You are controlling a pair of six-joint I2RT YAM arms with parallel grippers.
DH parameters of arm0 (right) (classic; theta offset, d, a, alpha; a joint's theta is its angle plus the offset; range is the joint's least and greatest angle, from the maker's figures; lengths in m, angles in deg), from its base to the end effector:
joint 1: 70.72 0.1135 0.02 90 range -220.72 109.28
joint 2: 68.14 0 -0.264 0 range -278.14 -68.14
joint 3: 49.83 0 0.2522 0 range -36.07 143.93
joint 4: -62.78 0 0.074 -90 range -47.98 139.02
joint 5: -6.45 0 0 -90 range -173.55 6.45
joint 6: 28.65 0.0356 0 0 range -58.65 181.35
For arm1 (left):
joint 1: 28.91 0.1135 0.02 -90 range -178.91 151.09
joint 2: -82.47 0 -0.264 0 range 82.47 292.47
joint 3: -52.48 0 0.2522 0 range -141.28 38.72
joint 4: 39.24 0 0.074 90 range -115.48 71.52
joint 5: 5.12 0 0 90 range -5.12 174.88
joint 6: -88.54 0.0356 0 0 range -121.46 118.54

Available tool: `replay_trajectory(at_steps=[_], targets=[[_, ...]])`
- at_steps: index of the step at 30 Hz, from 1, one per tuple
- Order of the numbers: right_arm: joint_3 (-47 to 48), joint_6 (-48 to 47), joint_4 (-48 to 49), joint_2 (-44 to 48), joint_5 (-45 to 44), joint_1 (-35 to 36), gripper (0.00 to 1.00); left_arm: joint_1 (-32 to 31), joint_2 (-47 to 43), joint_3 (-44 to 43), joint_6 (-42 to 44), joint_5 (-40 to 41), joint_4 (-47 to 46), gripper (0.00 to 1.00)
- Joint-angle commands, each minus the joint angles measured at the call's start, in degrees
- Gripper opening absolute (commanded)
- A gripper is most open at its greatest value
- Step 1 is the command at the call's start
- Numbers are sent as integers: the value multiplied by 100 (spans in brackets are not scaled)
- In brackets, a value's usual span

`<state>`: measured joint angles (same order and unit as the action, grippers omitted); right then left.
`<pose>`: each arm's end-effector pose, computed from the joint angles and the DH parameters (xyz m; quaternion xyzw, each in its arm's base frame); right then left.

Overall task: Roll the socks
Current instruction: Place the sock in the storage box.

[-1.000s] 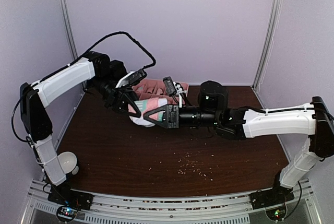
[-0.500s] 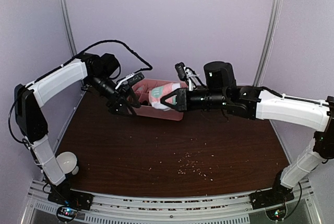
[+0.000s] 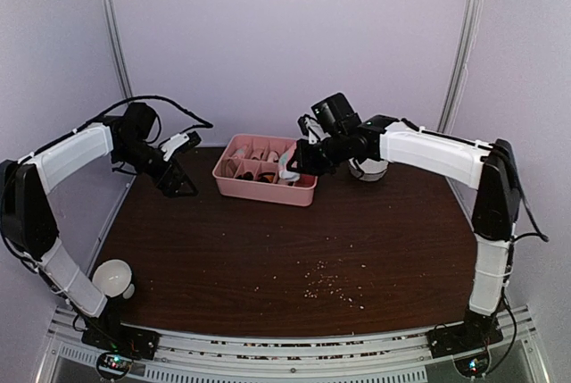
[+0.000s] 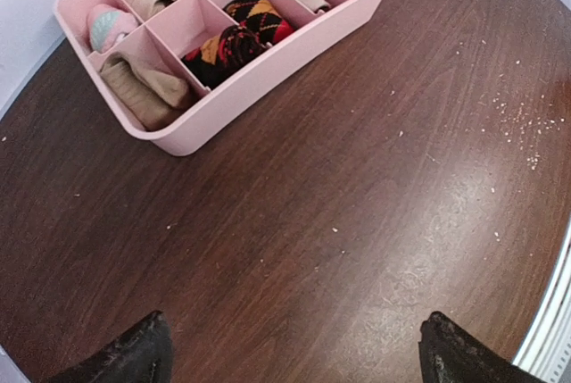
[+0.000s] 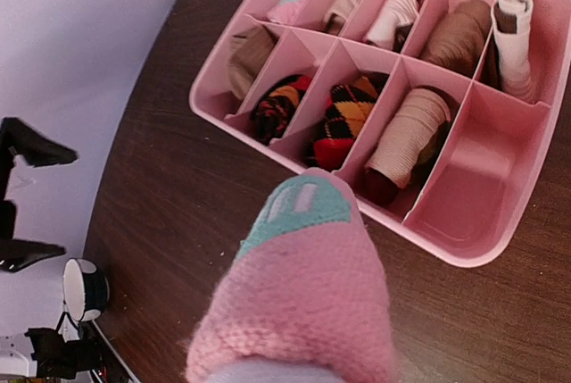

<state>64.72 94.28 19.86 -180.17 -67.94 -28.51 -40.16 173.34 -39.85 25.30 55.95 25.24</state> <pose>0.3294 0.3117 0.2991 -0.1295 0.8918 0.3511 0.2542 0.3143 -0.0801 0.2902 0.3617 0.8713 -0.2102 0.2566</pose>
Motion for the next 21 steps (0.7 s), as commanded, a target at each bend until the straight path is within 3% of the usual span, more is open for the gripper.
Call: replay_trajectory(at_steps=[1, 5, 21], targets=[[922, -28, -1035, -665, -312, -115, 0, 85, -485, 275, -174, 440, -731, 98], [1303, -166, -1394, -1018, -863, -266, 0, 98, -606, 494, -164, 432, -850, 98], [2622, -66, -1978, -1928, -1137, -609, 0, 114, -717, 834, -198, 232, -1010, 98]])
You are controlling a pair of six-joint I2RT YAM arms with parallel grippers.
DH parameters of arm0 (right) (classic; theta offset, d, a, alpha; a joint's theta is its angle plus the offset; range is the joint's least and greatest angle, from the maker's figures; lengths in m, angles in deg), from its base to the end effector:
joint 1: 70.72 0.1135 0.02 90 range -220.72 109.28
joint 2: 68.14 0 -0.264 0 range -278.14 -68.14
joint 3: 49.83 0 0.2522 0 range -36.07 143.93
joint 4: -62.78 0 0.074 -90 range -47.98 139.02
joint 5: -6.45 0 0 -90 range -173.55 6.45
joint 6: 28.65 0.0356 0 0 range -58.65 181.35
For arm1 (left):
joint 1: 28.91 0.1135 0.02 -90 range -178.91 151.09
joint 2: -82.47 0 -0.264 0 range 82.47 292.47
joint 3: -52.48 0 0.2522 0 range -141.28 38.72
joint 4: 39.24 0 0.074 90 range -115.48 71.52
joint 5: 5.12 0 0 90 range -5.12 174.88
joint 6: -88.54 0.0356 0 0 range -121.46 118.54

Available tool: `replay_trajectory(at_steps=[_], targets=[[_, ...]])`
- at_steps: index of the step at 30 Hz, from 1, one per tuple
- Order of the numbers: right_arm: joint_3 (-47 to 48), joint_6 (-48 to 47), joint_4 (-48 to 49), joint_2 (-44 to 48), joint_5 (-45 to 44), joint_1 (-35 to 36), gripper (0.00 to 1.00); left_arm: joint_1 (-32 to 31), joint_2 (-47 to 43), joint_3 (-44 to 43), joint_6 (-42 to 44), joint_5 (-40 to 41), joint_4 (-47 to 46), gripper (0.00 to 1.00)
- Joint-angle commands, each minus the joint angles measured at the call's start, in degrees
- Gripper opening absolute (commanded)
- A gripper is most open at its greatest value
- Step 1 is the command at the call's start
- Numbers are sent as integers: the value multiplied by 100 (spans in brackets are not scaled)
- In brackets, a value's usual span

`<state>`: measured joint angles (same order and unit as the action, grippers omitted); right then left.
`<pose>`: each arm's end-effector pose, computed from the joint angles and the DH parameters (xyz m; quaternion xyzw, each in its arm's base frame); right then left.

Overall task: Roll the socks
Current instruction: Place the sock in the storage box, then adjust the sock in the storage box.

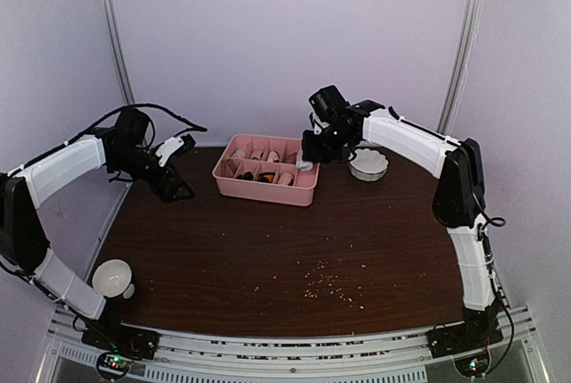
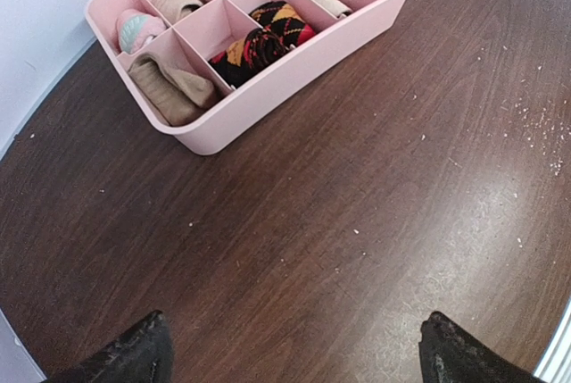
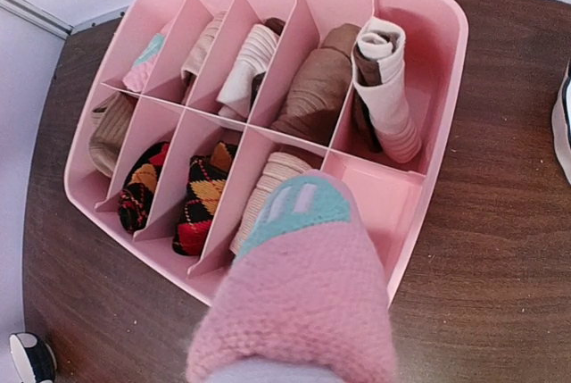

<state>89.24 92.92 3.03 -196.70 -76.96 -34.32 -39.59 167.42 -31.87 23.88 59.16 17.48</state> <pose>0.4032 0.3023 0.2831 -0.0594 0.9342 0.2390 0.2582 0.2981 -0.0719 0.2846 0.3488 0.8703 -0.1768 0.2993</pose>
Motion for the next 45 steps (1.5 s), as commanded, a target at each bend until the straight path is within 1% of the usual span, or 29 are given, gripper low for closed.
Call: replay_trajectory(at_steps=[1, 15, 16, 17, 18, 19, 20, 21, 28, 34, 39, 42, 45], targets=[[192, 68, -322, -328, -248, -28, 0, 58, -139, 44, -56, -95, -225, 98], [549, 257, -332, -969, -385, -25, 0, 59, -297, 172, 12, -106, -148, 98], [632, 250, -377, -1027, -394, -23, 1, 57, -325, 176, 14, -89, -153, 98], [702, 257, -425, -1079, -392, -27, 4, 61, -342, 183, 19, -73, -152, 98], [742, 261, -457, -1118, -387, -26, 13, 62, -359, 185, 23, -55, -150, 98], [743, 262, -488, -1123, -409, -21, 66, 63, -384, 186, 27, -28, -154, 98], [736, 255, -526, -1109, -495, -19, 96, 64, -403, 193, 32, 3, -148, 98], [720, 241, -552, -1070, -539, -19, 100, 58, -423, 190, 51, 36, -140, 98], [524, 102, -475, -574, -832, 14, 100, 88, -473, 192, 77, 85, -95, 98], [594, -55, -517, -185, -1013, 106, 100, 90, -506, 178, 2, 26, -50, 98], [363, -338, -536, 321, -1463, 189, 100, 89, -514, 161, -29, -32, 2, 98], [-115, -354, -197, 507, -1243, 188, 99, 86, -506, 146, -32, -6, 9, 98], [-641, -212, 370, 587, -688, 185, 100, 91, -467, 133, -14, 4, 24, 98]])
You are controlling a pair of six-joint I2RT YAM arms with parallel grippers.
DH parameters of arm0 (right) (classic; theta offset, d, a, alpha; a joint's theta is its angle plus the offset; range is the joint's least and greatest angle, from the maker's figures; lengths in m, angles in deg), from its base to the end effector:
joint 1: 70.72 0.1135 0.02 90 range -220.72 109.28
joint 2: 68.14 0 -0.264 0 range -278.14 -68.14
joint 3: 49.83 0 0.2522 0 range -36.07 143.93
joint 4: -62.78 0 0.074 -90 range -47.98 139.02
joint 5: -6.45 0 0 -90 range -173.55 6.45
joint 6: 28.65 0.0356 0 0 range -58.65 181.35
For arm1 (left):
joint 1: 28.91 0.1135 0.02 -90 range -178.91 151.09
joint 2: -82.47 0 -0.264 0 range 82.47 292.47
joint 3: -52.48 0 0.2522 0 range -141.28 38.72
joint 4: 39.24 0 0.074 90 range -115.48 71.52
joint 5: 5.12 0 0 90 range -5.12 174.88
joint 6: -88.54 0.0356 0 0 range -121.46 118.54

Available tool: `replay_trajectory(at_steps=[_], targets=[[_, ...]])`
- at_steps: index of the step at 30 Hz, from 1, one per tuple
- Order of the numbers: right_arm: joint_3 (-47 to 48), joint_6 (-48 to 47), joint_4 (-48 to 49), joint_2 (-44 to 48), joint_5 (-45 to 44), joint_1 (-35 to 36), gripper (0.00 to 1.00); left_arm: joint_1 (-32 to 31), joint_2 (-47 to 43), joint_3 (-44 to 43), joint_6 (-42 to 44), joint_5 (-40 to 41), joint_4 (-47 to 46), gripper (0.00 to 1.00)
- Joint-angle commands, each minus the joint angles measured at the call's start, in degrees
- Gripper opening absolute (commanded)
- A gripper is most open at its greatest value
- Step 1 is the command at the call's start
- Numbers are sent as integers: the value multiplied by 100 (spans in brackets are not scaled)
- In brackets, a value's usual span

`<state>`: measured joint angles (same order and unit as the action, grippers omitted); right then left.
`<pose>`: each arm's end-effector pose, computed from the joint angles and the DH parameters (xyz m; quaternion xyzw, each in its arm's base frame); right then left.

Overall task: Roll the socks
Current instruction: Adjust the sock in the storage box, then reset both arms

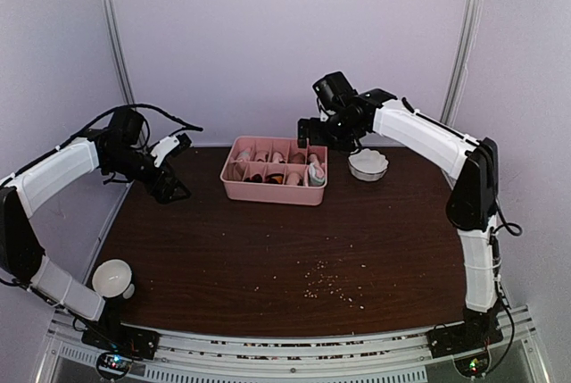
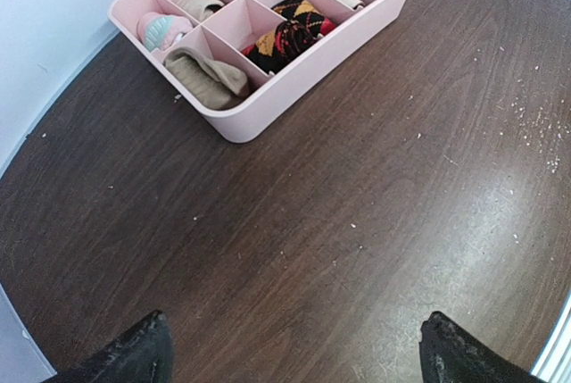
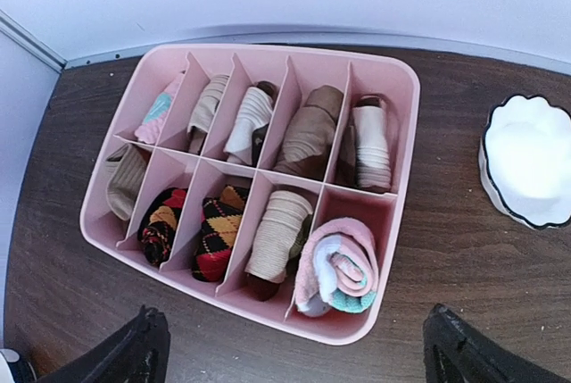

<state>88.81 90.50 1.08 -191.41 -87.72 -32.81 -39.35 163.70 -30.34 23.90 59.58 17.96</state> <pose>0.3832 0.2951 0.3219 -0.0574 0.9260 0.1772 0.3285 0.2842 -0.0678 0.2938 0.3481 0.8671 -0.1700 0.3132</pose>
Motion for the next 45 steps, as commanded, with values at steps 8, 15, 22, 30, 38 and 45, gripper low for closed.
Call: replay_trajectory(at_steps=[8, 15, 22, 30, 38, 45], targets=[[-690, 378, 1241, -486, 1415, -69, 100, 73, -7, -20, 31, 41, 5, 98], [-780, 666, 1557, -875, 1901, -281, 100, 113, 23, -3, 141, 151, 37, 98], [-341, 496, 1155, -1050, 1948, -319, 100, 139, 22, -11, 165, 142, 127, 98], [-606, 171, 681, -92, 1773, -320, 100, 206, -284, 6, -19, 775, 18, 98], [-3314, -623, 1620, 2055, 1517, -338, 100, 910, -826, 638, -437, 1582, -771, 98], [-5962, -737, 2964, 4446, 1079, -737, 100, 1568, -764, 1203, -829, 765, -1991, 98]])
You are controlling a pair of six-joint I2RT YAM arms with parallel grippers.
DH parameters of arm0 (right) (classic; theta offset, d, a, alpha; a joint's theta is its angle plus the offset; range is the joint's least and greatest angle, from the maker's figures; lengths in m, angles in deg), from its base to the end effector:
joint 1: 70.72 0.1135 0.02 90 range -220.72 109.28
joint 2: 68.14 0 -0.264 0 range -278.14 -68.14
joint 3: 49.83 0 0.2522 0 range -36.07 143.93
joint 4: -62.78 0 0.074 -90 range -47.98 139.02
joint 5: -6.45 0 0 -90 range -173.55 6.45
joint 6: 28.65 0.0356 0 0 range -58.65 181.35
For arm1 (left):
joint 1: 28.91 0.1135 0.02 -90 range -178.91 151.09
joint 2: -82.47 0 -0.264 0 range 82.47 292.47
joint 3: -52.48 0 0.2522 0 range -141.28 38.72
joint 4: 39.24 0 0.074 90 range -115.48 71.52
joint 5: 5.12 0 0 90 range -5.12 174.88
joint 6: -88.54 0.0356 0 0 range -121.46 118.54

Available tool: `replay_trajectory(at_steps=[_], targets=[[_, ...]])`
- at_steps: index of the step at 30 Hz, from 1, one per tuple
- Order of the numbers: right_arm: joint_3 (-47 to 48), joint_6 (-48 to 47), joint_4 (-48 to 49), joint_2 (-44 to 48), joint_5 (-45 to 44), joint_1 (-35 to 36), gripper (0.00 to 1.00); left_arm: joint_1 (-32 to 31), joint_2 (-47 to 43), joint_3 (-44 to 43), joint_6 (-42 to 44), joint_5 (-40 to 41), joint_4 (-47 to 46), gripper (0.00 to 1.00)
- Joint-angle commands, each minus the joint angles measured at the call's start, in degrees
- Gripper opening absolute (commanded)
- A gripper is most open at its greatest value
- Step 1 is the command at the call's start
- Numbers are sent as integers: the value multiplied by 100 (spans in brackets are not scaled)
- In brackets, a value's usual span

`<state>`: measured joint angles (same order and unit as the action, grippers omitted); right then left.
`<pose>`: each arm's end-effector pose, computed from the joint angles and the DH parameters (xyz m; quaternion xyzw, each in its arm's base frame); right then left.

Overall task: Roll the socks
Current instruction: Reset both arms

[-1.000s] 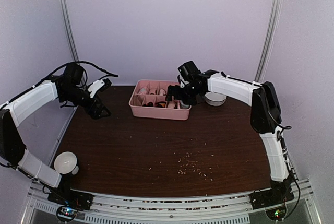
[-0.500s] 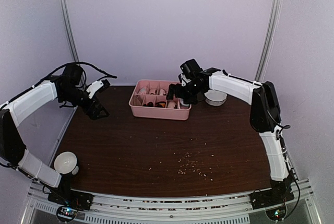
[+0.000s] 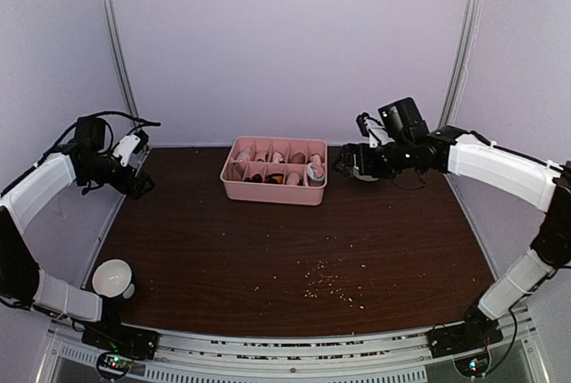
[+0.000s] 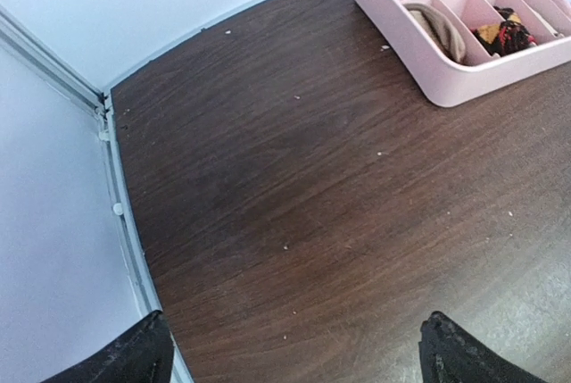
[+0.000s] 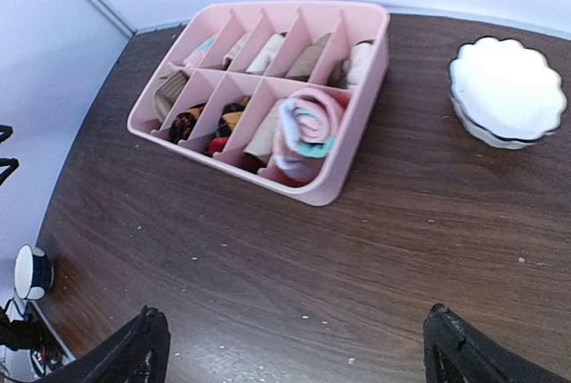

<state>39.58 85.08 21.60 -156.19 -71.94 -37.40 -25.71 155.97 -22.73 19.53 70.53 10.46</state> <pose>0.2858 0.1965 0.3136 -0.1181 0.8943 0.2819 0.3269 0.2698 0.0062 0.2935 0.1875 0.9082 -0.0395 0.3722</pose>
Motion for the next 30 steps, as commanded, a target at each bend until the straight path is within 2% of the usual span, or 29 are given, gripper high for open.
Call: replay_trajectory(at_steps=[1, 2, 6, 9, 12, 15, 17, 19, 20, 21, 22, 25, 27, 30], targets=[[-1368, -210, 1079, 1210, -675, -334, 99, 251, -34, 727, -470, -410, -1760, 98], [-1802, -272, 1229, 1489, -933, -372, 99, 286, -140, 1203, -590, -488, -2580, 98], [-3004, -724, 2026, 2735, -2033, -387, 99, 294, -289, 2392, -944, -530, -4798, 98], [-4177, -1579, 2986, 3731, -3132, -383, 100, 298, -114, 2952, -1193, -662, -6167, 98], [-5711, -2210, 4492, 4457, -4187, -388, 100, 291, 256, 3365, -1273, -713, -7322, 98], [-6837, -2765, 6428, 4938, -4583, -424, 99, 300, 577, 3698, -1400, -527, -8197, 98], [-7268, -2820, 7380, 4863, -4766, -580, 99, 295, 495, 3871, -1369, -443, -8373, 98], [-7243, -2838, 7497, 4498, -4751, -854, 100, 293, 516, 4123, -1534, -125, -8864, 98], [-7250, -2857, 7751, 4265, -4632, -993, 100, 289, 633, 4342, -1589, 16, -9345, 98], [-7275, -2867, 8042, 3988, -4408, -1137, 100, 294, 866, 4682, -1719, 84, -10291, 98], [-7246, -2805, 8274, 3711, -4191, -1283, 100, 294, 854, 4851, -1708, 163, -10477, 98], [-7047, -2705, 8861, 2737, -3536, -1690, 100, 283, 854, 4665, -1799, 370, -10132, 98], [-6785, -2889, 9097, 2184, -3196, -1891, 100, 279, 780, 4334, -1762, 405, -9453, 98], [-6613, -2844, 9172, 1639, -2245, -2339, 100, 286, 810, 4291, -1796, 451, -9503, 98]])
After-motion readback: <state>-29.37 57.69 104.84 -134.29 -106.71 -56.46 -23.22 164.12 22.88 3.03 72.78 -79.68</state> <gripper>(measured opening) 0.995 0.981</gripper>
